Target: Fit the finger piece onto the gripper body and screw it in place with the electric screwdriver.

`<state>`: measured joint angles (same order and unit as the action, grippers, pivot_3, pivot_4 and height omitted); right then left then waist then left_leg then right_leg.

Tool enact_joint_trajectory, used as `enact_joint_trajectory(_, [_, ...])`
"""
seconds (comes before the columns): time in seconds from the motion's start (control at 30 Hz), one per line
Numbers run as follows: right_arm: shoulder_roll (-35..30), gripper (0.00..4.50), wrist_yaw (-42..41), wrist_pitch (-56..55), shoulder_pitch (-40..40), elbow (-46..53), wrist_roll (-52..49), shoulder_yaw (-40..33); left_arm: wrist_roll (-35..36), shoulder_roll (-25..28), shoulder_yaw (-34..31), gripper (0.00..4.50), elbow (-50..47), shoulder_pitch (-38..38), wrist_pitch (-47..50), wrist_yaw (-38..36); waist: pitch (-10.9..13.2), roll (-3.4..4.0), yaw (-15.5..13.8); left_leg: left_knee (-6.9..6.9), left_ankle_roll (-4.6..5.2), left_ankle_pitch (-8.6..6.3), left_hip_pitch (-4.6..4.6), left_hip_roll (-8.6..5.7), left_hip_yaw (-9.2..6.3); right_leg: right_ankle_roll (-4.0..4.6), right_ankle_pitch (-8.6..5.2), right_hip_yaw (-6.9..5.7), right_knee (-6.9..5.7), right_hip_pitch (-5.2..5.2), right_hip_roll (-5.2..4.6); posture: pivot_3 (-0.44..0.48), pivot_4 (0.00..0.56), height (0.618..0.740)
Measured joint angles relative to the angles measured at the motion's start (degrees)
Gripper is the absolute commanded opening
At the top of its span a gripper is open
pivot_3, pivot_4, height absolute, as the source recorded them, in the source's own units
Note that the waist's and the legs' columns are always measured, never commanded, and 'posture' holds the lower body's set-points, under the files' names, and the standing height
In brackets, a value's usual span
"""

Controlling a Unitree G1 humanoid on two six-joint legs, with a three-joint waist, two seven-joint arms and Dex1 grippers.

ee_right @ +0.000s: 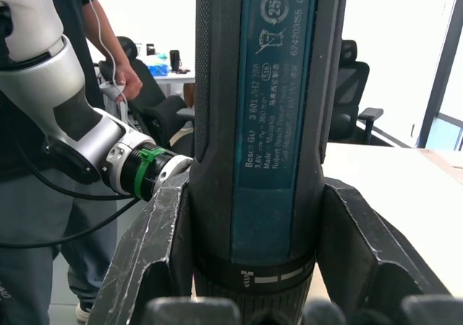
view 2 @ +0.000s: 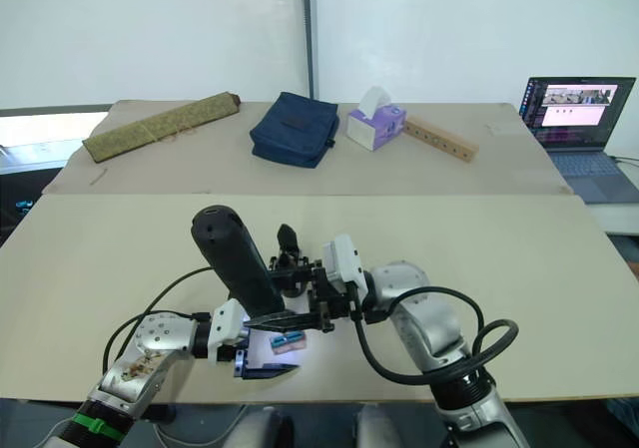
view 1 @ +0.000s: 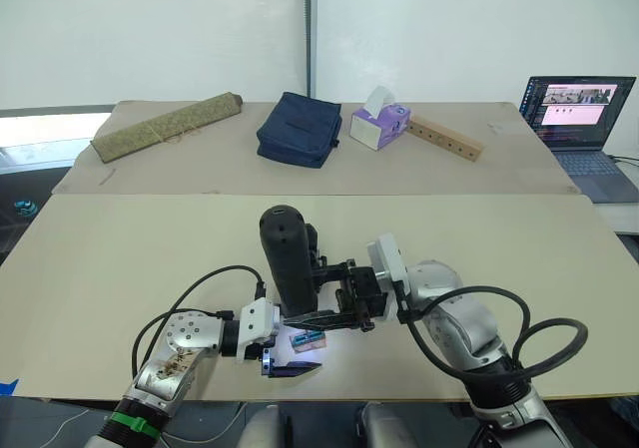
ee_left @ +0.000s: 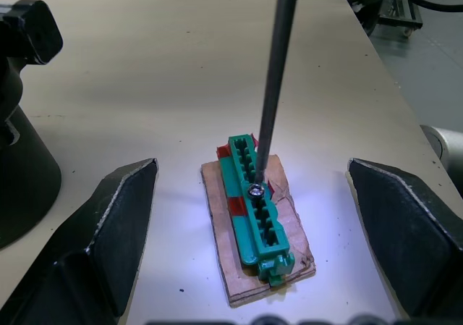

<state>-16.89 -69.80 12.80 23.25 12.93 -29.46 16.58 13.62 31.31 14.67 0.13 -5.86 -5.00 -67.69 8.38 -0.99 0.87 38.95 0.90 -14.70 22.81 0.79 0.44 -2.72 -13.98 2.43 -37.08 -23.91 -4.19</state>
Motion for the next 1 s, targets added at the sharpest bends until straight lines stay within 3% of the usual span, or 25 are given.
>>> enact_joint_trajectory(1.0, [-0.07,1.93,-0.04,0.03,0.03,-0.25,0.01,0.72,0.0,0.0,0.02,4.46,0.04,-0.03,-0.02,-0.01,0.0,0.0,-0.01,0.0,0.0,0.0,0.0,0.0,0.0,0.0,0.0,0.0,0.0,0.0,0.0,0.0,0.15,0.74])
